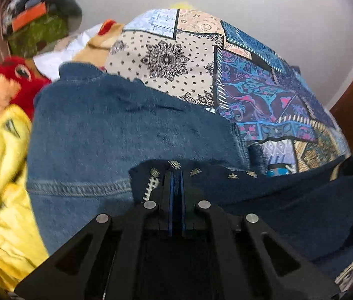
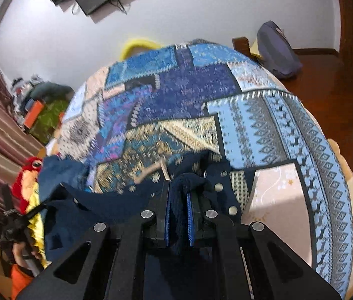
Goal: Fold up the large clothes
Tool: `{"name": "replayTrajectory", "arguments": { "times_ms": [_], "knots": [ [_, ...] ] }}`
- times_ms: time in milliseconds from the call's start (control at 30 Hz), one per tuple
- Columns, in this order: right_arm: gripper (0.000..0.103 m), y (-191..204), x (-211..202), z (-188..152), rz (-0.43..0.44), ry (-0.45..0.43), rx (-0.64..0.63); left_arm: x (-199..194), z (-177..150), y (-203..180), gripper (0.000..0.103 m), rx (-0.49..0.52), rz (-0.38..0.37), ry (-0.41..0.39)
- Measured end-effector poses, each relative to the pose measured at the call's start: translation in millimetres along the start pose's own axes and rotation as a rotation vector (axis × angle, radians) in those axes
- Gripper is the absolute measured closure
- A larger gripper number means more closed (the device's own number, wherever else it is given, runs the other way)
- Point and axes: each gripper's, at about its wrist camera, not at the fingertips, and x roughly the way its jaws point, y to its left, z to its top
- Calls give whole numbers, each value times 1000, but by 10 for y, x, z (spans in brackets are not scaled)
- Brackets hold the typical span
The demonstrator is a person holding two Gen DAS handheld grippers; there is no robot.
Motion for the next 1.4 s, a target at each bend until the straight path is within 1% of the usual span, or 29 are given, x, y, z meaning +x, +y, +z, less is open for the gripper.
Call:
{"name": "replayTrajectory", "arguments": {
  "times_ms": [67, 100, 133, 167, 233, 300, 367, 400, 433, 467, 500, 567, 600, 667, 700, 733, 833, 867, 933, 1000, 1033, 1067, 1133, 1167, 1200, 1267, 1300, 1367, 1400],
  "knots": [
    [96, 11, -100, 69, 13, -25, 7, -50, 50, -30, 98, 46, 109, -21],
    [95, 32, -150, 93, 4, -37, 4, -91, 83, -20, 98, 69, 153, -35],
    [95, 53, -211, 115, -16, -60, -1, -121, 102, 9, 98, 68, 152, -38],
    [95, 72, -298, 141, -34, -100, -3, -151, 122, 53, 98, 53, 135, -32],
    [95, 83, -373, 154, -46, -123, 16, -245, 147, 140, 98, 11, 70, -15],
    [95, 125, -336, 148, -54, -83, -2, -392, 131, 133, 98, 1, 17, -27],
    [95, 212, -258, 112, -119, -40, -63, -488, 94, 55, 97, 22, -14, -33],
    [95, 235, -212, 92, -149, -26, -84, -527, 54, -42, 95, 48, -37, -29],
    [95, 262, -138, 65, -183, 7, -107, -547, 17, -123, 92, 69, -53, -21],
    [95, 253, -85, 38, -199, 32, -114, -559, -49, -239, 82, 99, -78, -7],
    [95, 244, -25, 12, -209, 57, -114, -555, -93, -339, 67, 122, -98, 3],
    [95, 204, 59, -40, -210, 84, -106, -520, -202, -536, 58, 167, -134, 13],
    [95, 190, 84, -57, -208, 90, -105, -473, -268, -646, 58, 195, -141, 24],
    [95, 157, 114, -67, -202, 100, -106, -328, -380, -806, 58, 244, -113, 59],
    [95, 142, 111, -59, -197, 107, -107, -197, -451, -869, 58, 268, -73, 81],
    [95, 132, 104, -46, -192, 111, -108, -129, -490, -883, 58, 274, -54, 90],
    [95, 96, 9, 67, -166, 115, -120, -41, -546, -869, 54, 263, -36, 77],
    [95, 75, -50, 120, -145, 110, -120, -42, -552, -867, 51, 265, -25, 72],
    [95, 7, -197, 230, -83, 92, -87, -38, -560, -849, 50, 260, -12, 69],
    [95, -88, -325, 350, -21, 78, -21, -38, -583, -831, 50, 266, 6, 65],
    [95, -114, -370, 388, -7, 72, -1, -50, -586, -818, 50, 270, 20, 63],
    [95, -117, -451, 428, -45, 36, 0, -57, -594, -803, 50, 275, 36, 60],
    [95, -58, -656, 476, -233, -79, -63, -74, -609, -720, 50, 265, 34, 66],
    [95, -44, -782, 487, -283, -132, -88, -87, -608, -685, 50, 255, 32, 68],
    [95, -45, -852, 476, -274, -145, -85, -114, -613, -643, 50, 247, 36, 67],
    [95, -35, -920, 429, -193, -119, -92, -154, -622, -593, 52, 252, 51, 65],
    [95, 10, -913, 374, -164, -88, -114, -175, -632, -567, 58, 260, 68, 63],
    [95, 172, -869, 210, -157, -53, -190, -202, -648, -528, 60, 276, 93, 66],
    [95, 267, -828, 125, -160, -37, -228, -241, -663, -501, 60, 278, 87, 73]
  ]
}}
